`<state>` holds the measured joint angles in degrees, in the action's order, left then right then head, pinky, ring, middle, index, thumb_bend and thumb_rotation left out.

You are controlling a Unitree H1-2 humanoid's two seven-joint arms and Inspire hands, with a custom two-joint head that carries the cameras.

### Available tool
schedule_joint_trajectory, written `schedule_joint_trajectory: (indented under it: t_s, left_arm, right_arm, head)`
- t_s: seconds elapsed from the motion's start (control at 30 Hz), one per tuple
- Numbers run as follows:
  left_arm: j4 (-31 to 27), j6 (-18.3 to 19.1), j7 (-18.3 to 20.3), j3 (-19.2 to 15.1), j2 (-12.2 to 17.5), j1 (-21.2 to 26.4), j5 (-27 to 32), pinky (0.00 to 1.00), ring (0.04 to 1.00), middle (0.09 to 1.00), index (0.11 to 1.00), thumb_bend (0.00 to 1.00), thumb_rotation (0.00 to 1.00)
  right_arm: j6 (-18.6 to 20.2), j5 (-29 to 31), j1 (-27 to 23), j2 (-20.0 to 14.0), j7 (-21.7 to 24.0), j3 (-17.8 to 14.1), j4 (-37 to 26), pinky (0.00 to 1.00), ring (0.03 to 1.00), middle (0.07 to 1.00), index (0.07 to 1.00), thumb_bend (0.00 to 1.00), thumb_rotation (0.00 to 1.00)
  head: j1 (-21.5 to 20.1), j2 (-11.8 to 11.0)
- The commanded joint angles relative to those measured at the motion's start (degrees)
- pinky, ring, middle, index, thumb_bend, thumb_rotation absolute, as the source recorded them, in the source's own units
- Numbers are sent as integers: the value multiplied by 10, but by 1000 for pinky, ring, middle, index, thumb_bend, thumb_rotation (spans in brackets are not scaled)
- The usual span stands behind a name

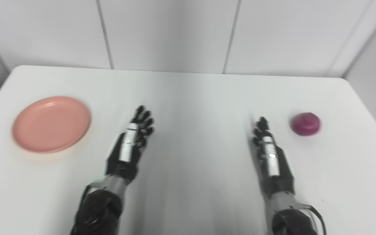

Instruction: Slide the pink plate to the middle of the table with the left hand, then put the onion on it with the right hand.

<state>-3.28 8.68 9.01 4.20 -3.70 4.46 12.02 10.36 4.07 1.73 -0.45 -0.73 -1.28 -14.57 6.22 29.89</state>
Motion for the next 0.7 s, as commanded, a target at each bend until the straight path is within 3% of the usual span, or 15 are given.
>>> schedule_joint_trajectory:
  t_s: [0.0, 0.23, 0.33, 0.4, 0.5, 0.53, 0.57, 0.67]
  left_arm:
    - [23, 6, -13, 8, -13, -6, -15, 994, 986, 997, 995, 450, 1000]
    - [65, -21, -20, 20, -39, 8, -31, 1000, 999, 1000, 1000, 436, 1000]
    - [84, -34, -25, 26, -46, 16, -44, 999, 994, 1000, 1000, 438, 1000]
    - [105, -44, -28, 30, -52, 25, -52, 994, 993, 1000, 1000, 440, 1000]
    - [135, -64, -29, 31, -61, 36, -54, 985, 992, 1000, 1000, 437, 1000]
    - [146, -72, -31, 31, -64, 40, -55, 977, 988, 995, 996, 424, 1000]
    - [153, -78, -32, 31, -66, 43, -56, 973, 985, 992, 992, 418, 1000]
    - [179, -93, -39, 33, -75, 55, -61, 962, 979, 989, 985, 410, 1000]
  right_arm:
    - [-7, 9, -1, -5, 8, -6, -8, 1000, 1000, 1000, 1000, 157, 1000]
    - [-20, 27, -7, -25, 19, -18, 6, 1000, 1000, 1000, 1000, 140, 1000]
    - [-20, 39, -13, -27, 23, -26, 17, 1000, 1000, 1000, 1000, 116, 1000]
    - [-27, 50, -20, -32, 28, -33, 37, 1000, 1000, 1000, 1000, 127, 1000]
    - [-61, 58, -33, -44, 42, -41, 84, 1000, 1000, 1000, 1000, 203, 1000]
    - [-72, 58, -36, -48, 44, -43, 99, 1000, 1000, 1000, 1000, 317, 1000]
    - [-79, 58, -39, -50, 45, -45, 108, 1000, 1000, 1000, 1000, 359, 1000]
    - [-112, 53, -40, -58, 50, -46, 135, 1000, 995, 1000, 1000, 377, 1000]
  head:
    - [22, -9]
    - [133, -50]
    - [159, -63]
    - [214, -88]
    - [246, -102]
    - [265, -113]
    - [265, -113]
    - [292, -131]
